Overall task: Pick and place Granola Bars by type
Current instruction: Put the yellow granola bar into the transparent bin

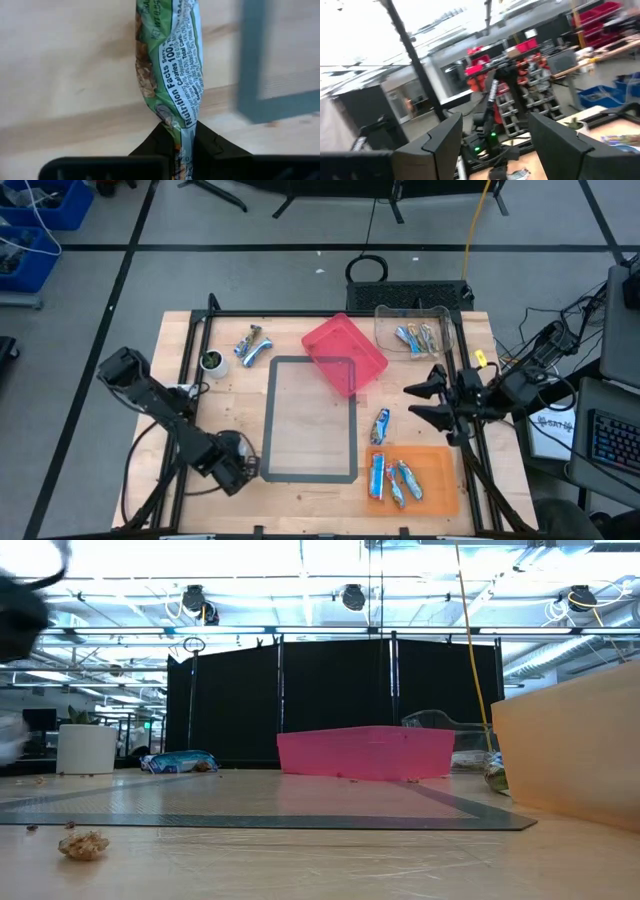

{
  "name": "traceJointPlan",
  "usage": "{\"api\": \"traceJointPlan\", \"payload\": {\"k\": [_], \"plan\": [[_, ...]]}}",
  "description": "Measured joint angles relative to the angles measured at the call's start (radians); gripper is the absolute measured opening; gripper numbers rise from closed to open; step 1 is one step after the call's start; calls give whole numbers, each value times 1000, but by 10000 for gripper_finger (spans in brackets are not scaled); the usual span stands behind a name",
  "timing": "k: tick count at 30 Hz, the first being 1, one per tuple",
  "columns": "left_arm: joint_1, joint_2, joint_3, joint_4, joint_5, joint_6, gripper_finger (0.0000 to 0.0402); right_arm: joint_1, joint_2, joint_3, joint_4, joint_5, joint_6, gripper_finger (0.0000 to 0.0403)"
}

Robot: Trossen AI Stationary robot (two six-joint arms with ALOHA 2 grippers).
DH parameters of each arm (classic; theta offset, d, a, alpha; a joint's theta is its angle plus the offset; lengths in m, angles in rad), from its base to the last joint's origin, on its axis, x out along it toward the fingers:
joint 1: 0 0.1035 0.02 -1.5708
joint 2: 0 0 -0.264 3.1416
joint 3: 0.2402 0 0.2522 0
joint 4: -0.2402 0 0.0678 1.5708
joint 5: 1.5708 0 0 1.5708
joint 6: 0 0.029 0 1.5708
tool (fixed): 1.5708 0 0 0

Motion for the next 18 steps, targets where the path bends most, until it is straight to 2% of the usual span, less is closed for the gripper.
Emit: {"api": "traceJointPlan", "payload": {"k": [4,12,18], "plan": [[81,-17,56,-33,-74,183,30,-1,1,0,40,15,-34,222],[263,-16,206,-49,-234,632,28,-15,7,0,196,18,-223,222],[387,-16,360,-35,-398,1013,27,-73,11,17,224,18,-246,222]]}}
